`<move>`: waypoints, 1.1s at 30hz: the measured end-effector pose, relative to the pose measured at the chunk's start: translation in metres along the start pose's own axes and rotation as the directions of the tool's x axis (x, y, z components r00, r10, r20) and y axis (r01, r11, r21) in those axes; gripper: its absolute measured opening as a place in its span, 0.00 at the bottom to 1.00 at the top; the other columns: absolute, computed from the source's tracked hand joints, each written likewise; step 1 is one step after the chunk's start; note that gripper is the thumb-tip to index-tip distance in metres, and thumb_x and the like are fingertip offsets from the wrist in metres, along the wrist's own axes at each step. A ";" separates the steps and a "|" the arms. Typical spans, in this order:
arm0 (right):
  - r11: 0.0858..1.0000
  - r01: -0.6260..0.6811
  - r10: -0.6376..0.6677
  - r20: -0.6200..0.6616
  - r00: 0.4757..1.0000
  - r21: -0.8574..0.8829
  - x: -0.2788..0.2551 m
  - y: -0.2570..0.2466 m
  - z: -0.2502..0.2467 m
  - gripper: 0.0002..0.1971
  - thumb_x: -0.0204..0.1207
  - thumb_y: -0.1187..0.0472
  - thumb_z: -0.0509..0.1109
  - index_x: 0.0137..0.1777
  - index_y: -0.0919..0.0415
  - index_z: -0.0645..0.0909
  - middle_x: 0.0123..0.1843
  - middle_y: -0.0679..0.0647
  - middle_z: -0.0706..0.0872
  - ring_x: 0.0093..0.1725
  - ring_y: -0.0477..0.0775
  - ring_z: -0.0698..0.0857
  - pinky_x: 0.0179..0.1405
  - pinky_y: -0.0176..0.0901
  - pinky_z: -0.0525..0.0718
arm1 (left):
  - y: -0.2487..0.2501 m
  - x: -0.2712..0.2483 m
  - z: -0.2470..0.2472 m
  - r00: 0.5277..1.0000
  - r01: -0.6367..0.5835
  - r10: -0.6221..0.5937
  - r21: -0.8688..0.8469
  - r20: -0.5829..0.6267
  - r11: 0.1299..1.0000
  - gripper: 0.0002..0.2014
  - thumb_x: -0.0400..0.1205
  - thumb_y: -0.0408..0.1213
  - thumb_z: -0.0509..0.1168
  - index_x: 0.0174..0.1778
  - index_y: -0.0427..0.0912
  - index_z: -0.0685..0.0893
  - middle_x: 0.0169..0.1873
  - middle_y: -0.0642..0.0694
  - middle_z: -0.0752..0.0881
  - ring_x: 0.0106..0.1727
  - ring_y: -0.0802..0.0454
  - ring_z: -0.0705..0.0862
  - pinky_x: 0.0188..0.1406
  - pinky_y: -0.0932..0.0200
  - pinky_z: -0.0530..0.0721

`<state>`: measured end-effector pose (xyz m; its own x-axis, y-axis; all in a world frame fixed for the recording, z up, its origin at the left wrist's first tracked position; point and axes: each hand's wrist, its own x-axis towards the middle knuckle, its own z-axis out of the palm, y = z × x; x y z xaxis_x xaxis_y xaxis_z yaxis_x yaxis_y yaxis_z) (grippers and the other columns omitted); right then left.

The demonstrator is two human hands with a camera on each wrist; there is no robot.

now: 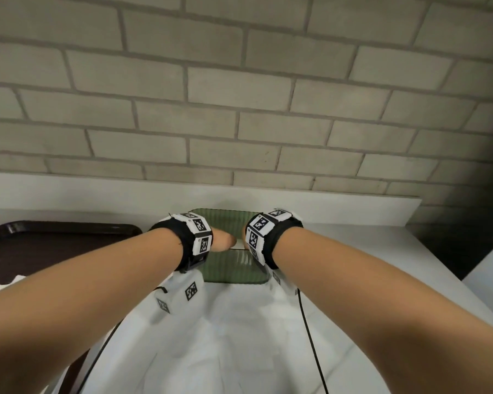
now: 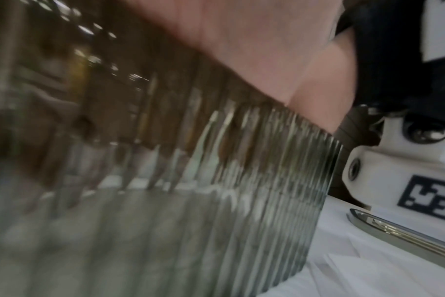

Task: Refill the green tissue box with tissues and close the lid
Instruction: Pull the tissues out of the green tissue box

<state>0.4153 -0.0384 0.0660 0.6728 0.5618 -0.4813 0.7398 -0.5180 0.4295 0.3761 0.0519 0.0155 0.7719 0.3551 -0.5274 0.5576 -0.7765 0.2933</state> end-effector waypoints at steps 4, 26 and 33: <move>0.998 0.016 -0.016 -0.013 1.000 0.056 0.010 0.016 -0.007 0.23 0.62 0.54 0.82 0.55 0.61 0.84 0.48 0.51 0.86 0.53 0.60 0.86 0.58 0.64 0.82 | 0.008 -0.027 -0.009 0.995 -0.052 0.066 0.170 -0.076 0.984 0.22 0.88 0.41 0.47 0.72 0.31 0.72 0.74 0.35 0.71 0.73 0.40 0.71 0.68 0.55 0.70; 0.851 0.259 -0.249 -0.084 0.965 0.456 -0.119 0.081 0.194 0.23 0.67 0.56 0.78 0.64 0.51 0.80 0.55 0.48 0.77 0.55 0.47 0.76 0.55 0.38 0.76 | 0.041 -0.088 0.108 0.899 -0.437 0.438 0.100 0.007 0.894 0.12 0.73 0.50 0.71 0.49 0.56 0.79 0.47 0.60 0.80 0.53 0.59 0.80 0.58 0.64 0.78; 0.850 0.245 -0.217 -0.113 0.970 0.467 -0.111 0.079 0.211 0.21 0.61 0.50 0.81 0.52 0.50 0.79 0.49 0.44 0.70 0.58 0.51 0.75 0.58 0.53 0.80 | 0.057 -0.081 0.121 0.892 -0.452 0.446 0.131 0.079 0.882 0.33 0.70 0.50 0.75 0.70 0.51 0.71 0.59 0.56 0.73 0.50 0.59 0.75 0.58 0.65 0.75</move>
<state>0.3977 -0.2775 -0.0080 0.4927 0.7303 -0.4733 0.7895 -0.6039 -0.1099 0.3089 -0.0844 -0.0216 0.9125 -0.0707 -0.4030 0.1027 -0.9139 0.3928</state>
